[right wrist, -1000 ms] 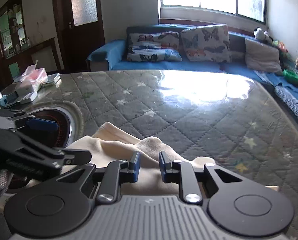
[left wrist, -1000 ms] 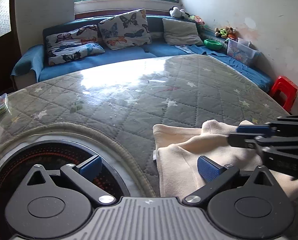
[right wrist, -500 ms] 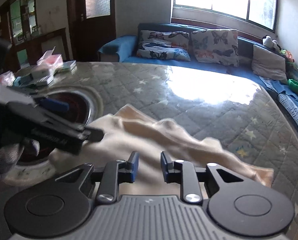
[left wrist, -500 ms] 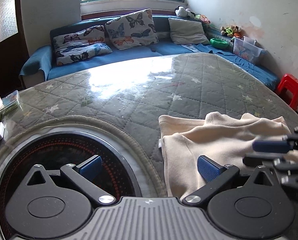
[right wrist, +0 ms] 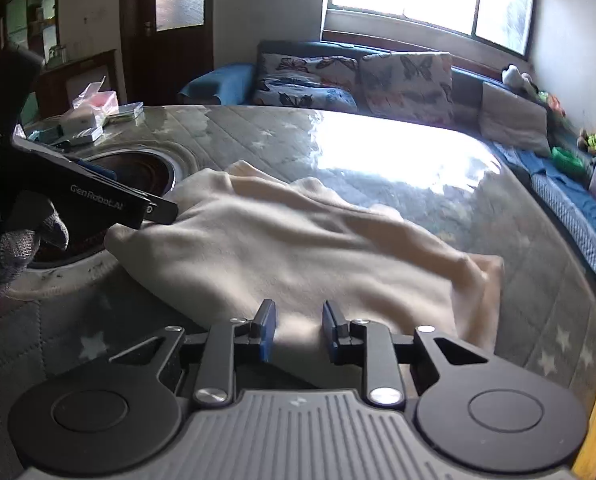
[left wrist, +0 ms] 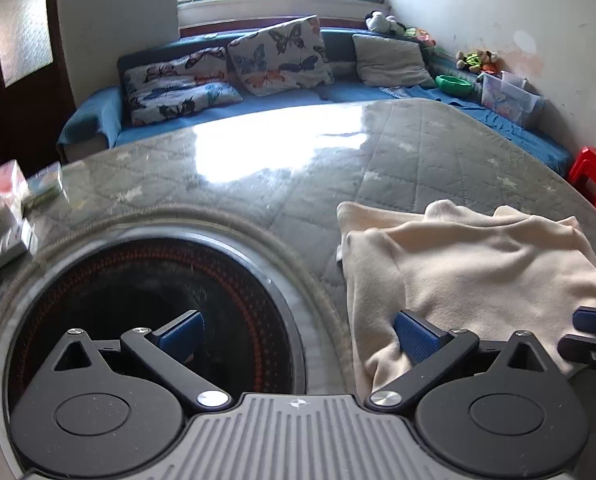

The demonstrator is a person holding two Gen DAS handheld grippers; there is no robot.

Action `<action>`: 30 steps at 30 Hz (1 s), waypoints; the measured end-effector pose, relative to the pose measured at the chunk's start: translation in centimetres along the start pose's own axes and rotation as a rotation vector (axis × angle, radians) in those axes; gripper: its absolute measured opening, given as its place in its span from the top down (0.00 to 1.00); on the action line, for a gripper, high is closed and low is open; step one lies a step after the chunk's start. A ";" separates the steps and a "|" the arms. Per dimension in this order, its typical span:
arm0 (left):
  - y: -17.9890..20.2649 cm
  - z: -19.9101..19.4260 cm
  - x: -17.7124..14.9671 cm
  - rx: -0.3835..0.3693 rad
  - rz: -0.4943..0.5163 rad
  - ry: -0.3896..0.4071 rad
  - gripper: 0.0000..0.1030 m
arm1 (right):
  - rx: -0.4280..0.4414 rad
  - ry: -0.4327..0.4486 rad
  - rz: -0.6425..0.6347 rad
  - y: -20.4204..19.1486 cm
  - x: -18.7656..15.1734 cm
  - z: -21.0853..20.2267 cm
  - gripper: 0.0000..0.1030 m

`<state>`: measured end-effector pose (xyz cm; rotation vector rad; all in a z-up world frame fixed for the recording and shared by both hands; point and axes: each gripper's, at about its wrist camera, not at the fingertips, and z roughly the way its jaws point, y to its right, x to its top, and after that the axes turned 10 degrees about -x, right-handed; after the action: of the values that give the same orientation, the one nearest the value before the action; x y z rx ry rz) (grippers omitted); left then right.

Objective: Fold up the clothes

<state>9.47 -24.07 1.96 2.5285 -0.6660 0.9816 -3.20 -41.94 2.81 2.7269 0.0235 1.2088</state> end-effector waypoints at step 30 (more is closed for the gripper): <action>2.0 -4.1 -2.4 -0.018 0.024 0.020 0.00 | -0.043 0.041 0.083 -0.3 -1.6 -2.6 0.32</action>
<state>4.67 -23.08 3.41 2.4975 -0.6975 1.0040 -6.18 -41.38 3.26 2.6901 -0.1101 1.2715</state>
